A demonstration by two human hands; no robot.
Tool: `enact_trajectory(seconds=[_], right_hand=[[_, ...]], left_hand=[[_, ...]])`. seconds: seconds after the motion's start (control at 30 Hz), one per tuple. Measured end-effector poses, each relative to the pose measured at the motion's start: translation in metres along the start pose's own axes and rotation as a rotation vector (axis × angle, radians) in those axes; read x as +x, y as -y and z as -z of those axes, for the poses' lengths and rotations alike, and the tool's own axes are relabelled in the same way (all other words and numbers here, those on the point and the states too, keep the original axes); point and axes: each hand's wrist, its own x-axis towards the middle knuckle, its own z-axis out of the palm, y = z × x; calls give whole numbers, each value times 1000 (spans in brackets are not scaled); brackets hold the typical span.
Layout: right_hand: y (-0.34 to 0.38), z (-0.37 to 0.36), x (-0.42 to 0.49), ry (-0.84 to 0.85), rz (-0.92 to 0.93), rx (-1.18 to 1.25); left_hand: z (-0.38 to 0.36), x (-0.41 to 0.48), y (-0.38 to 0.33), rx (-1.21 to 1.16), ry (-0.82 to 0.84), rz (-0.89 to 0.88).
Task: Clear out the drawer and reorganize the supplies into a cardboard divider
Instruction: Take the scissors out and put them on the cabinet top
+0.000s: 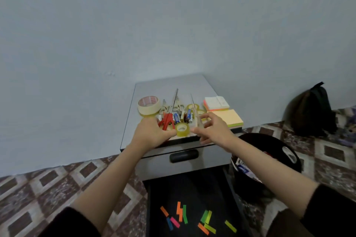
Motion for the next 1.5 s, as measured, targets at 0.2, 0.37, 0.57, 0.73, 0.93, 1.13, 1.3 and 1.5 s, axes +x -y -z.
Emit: enact_trajectory(seconds=[0.2, 0.37, 0.57, 0.73, 0.93, 1.13, 1.3, 1.5], right_hand=[[9, 18, 39, -50, -5, 21], [-1, 33, 67, -73, -6, 9], [-8, 39, 103, -100, 10, 25], [-13, 33, 131, -98, 8, 62], [-12, 26, 141, -82, 30, 35], [-9, 19, 140, -68, 29, 28], [0, 9, 135, -75, 37, -22], [21, 0, 134, -55, 20, -65]], left_hand=[[-8, 68, 2, 66, 8, 35], [-20, 117, -3, 203, 12, 15], [-38, 166, -6, 320, 70, 48], [-57, 198, -6, 399, 154, 57], [-76, 217, -1, 480, 175, 19], [-72, 212, 0, 527, 142, -14], [-58, 189, 10, 332, -46, -92], [-29, 149, 52, 10, -269, -14]])
